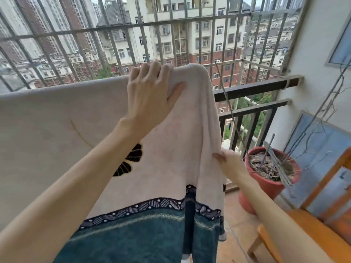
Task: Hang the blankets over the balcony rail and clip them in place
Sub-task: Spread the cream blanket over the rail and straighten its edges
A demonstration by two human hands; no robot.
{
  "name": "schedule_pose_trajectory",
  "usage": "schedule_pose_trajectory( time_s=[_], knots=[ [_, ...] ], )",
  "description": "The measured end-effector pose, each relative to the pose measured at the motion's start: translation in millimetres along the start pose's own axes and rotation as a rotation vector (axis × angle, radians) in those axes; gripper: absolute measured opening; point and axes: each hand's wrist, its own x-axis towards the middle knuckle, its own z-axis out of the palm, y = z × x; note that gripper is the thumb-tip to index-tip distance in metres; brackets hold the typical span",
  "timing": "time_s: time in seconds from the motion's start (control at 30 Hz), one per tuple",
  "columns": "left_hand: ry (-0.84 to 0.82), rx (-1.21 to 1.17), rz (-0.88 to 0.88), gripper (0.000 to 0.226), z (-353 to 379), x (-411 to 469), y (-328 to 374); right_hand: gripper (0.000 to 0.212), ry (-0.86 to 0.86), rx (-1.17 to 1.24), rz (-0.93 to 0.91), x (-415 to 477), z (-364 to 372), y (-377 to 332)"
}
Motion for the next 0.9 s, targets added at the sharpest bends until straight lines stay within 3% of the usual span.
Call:
schedule_pose_trajectory(
  time_s=[0.07,0.17,0.27,0.33,0.4,0.43,0.5,0.57,0.6,0.7,0.77,0.9],
  knots=[
    [-0.028,-0.008,-0.048,0.057,-2.0,5.2,4.2,0.025,0.045,-0.21,0.038,29.9,-41.0,7.1],
    [-0.053,0.024,-0.071,0.061,-0.4,9.5,7.9,0.03,0.185,-0.316,0.27,83.2,-81.6,0.0],
    [-0.038,0.051,-0.09,0.059,1.5,8.2,10.7,0.024,0.109,-0.128,0.315,112.9,-64.3,-33.4],
    [-0.043,0.065,-0.085,0.057,0.6,6.9,9.5,0.018,-0.071,0.125,0.222,112.1,-34.2,-58.2],
    [-0.039,0.077,-0.075,0.056,-0.6,6.6,6.7,0.011,-0.418,0.406,0.148,102.0,-3.9,-69.3],
    [-0.032,0.08,-0.073,0.056,-0.8,6.5,5.4,0.022,-0.563,0.525,0.146,95.8,5.4,-70.2],
    [-0.022,0.082,-0.068,0.057,-0.8,6.2,5.1,0.029,-0.679,0.696,0.192,88.9,14.3,-60.2],
    [-0.023,0.074,-0.067,0.057,1.0,6.8,7.0,0.019,-0.594,0.851,0.244,72.3,15.6,-49.3],
    [-0.02,0.07,-0.071,0.057,2.1,7.6,8.4,0.024,-0.51,0.92,0.253,60.5,16.2,-46.1],
    [0.006,0.078,-0.084,0.058,5.8,8.3,13.1,0.06,-0.319,1.003,0.154,13.7,22.7,-50.3],
    [0.001,0.086,-0.089,0.06,5.9,6.3,13.4,0.071,-0.262,0.915,0.108,-11.9,36.8,-48.6],
    [-0.012,0.102,-0.106,0.06,3.1,5.6,9.5,0.049,-0.304,0.678,0.16,-28.9,75.4,-12.8]
  ],
)
